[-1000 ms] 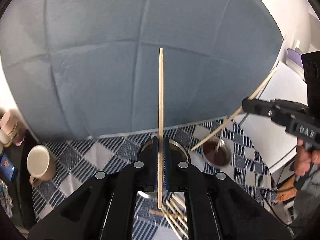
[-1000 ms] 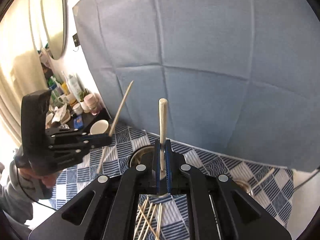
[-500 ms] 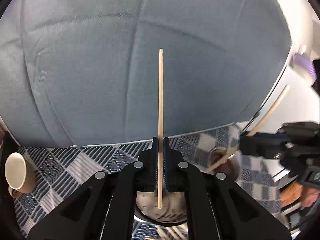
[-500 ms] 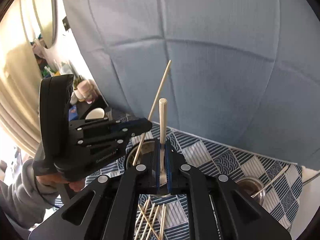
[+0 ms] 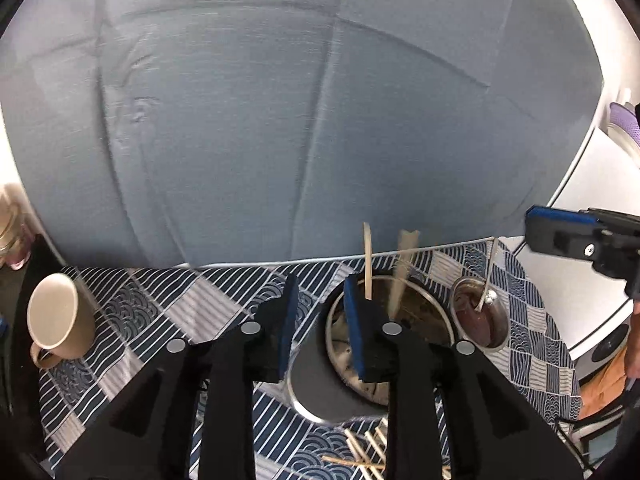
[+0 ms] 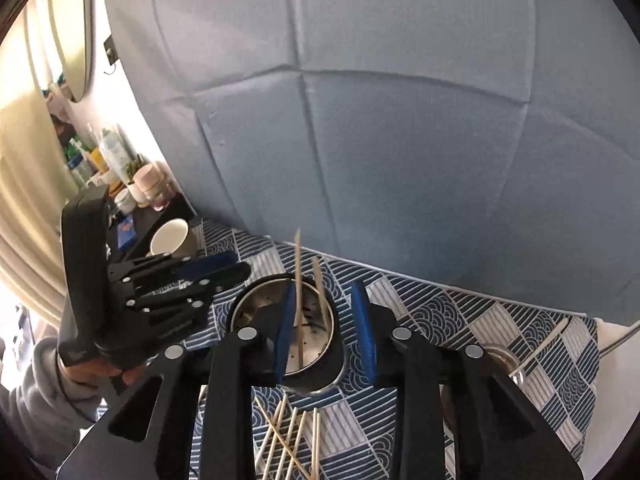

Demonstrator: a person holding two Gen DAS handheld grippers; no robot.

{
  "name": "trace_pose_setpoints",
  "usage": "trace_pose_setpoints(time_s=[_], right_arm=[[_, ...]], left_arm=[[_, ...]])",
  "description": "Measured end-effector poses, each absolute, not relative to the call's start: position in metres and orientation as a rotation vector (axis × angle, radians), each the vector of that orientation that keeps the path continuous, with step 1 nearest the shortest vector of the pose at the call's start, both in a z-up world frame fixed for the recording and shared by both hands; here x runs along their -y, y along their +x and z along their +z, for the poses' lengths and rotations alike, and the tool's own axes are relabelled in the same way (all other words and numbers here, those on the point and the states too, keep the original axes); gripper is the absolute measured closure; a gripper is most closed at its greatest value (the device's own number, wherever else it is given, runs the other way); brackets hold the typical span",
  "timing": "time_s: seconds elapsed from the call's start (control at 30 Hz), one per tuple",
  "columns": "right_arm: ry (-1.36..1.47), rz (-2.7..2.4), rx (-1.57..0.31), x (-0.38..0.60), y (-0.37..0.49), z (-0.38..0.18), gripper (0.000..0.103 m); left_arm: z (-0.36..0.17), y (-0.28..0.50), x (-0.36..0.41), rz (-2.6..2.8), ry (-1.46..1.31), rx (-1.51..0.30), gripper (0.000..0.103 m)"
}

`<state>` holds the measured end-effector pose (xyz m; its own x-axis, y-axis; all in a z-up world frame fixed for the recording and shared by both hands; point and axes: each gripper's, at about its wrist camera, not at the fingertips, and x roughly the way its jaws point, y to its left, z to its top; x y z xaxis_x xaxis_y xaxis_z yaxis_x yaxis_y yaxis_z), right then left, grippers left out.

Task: Organize utensils
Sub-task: 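Return the left tool to the sticks and grasp one while the right tool grasps another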

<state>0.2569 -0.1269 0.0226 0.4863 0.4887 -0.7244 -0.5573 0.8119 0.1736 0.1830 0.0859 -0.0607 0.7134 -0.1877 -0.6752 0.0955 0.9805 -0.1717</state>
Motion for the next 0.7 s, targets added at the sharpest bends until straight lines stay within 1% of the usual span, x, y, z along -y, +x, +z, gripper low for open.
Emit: trace_pose_setpoints(time_s=[0.07, 0.1, 0.13, 0.17, 0.2, 0.3, 0.33, 0.37, 0.4, 0.43, 0.53, 0.57, 0.63, 0.7], right_arm=[[-0.084, 0.632, -0.844, 0.13, 0.253, 0.024, 0.07], [-0.079, 0.628, -0.84, 0.132, 0.251, 0.025, 0.067], [-0.076, 0.623, -0.837, 0.133, 0.249, 0.026, 0.059], [-0.076, 0.616, -0.834, 0.134, 0.247, 0.026, 0.053], [-0.078, 0.607, -0.828, 0.136, 0.243, 0.026, 0.051], [-0.075, 0.609, -0.828, 0.139, 0.236, 0.025, 0.046], [-0.074, 0.606, -0.832, 0.14, 0.233, 0.023, 0.043], [-0.075, 0.605, -0.834, 0.14, 0.231, 0.022, 0.042], [-0.077, 0.604, -0.839, 0.141, 0.229, 0.019, 0.041], [-0.078, 0.603, -0.845, 0.141, 0.227, 0.017, 0.038], [-0.079, 0.601, -0.871, 0.144, 0.221, 0.006, 0.035], [-0.081, 0.599, -0.882, 0.145, 0.219, 0.002, 0.032], [-0.087, 0.594, -0.903, 0.147, 0.215, -0.007, 0.028], [-0.094, 0.596, -0.92, 0.149, 0.21, -0.016, 0.026]], left_arm=[[-0.06, 0.177, -0.089, -0.137, -0.125, -0.769, 0.071], [-0.059, 0.173, -0.091, -0.126, -0.123, -0.779, 0.06], [-0.061, 0.171, -0.093, -0.116, -0.115, -0.796, 0.047], [-0.061, 0.168, -0.095, -0.108, -0.106, -0.804, 0.045], [-0.061, 0.163, -0.097, -0.098, -0.092, -0.804, 0.045], [-0.062, 0.152, -0.099, -0.078, -0.074, -0.824, 0.037], [-0.063, 0.148, -0.101, -0.068, -0.073, -0.831, 0.036], [-0.064, 0.145, -0.103, -0.057, -0.072, -0.838, 0.034], [-0.067, 0.143, -0.105, -0.045, -0.07, -0.848, 0.03], [-0.07, 0.138, -0.107, -0.034, -0.066, -0.86, 0.03], [-0.081, 0.13, -0.109, -0.013, -0.054, -0.895, 0.026], [-0.084, 0.128, -0.11, -0.007, -0.05, -0.909, 0.026], [-0.096, 0.122, -0.11, 0.008, -0.038, -0.946, 0.021], [-0.107, 0.117, -0.11, 0.007, -0.035, -0.982, 0.021]])
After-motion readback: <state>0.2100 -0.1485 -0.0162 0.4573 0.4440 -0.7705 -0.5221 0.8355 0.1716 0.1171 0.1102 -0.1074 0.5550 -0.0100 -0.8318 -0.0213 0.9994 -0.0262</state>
